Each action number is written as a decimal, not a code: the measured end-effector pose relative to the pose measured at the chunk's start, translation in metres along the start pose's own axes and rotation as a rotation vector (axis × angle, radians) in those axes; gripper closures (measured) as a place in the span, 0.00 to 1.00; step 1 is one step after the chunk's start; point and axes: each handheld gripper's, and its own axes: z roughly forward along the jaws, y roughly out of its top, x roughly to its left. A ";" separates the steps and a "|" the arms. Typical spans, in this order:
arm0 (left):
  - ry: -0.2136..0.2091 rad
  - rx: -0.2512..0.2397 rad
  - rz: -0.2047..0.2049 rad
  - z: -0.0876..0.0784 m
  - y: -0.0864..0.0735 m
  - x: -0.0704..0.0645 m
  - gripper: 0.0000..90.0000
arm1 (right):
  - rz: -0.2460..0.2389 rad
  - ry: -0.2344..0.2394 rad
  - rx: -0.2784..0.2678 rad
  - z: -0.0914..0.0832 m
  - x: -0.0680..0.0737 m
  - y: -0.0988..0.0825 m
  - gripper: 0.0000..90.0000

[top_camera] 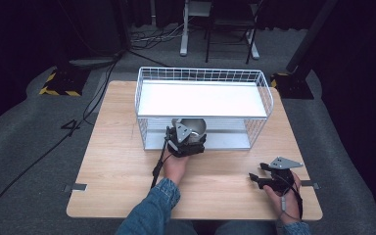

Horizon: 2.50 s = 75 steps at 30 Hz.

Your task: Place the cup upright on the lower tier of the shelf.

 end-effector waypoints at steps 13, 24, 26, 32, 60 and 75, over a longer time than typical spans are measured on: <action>0.043 0.020 0.020 0.024 0.002 0.001 0.08 | -0.018 -0.011 -0.004 0.000 0.002 0.000 0.37; 0.033 0.047 -0.016 0.034 -0.001 0.009 0.08 | -0.019 -0.012 -0.005 0.000 0.002 0.000 0.37; 0.030 0.045 -0.018 0.034 -0.001 0.009 0.08 | -0.019 -0.012 -0.005 0.000 0.002 0.000 0.37; 0.053 0.054 -0.020 0.034 0.000 0.009 0.08 | -0.019 -0.012 -0.005 0.000 0.002 0.000 0.37; -0.027 0.022 -0.070 -0.011 0.000 0.020 0.00 | -0.022 0.000 -0.004 0.000 0.002 0.000 0.37; -0.076 -0.007 -0.029 -0.067 0.002 0.018 0.00 | -0.007 0.010 0.001 0.001 0.001 0.001 0.37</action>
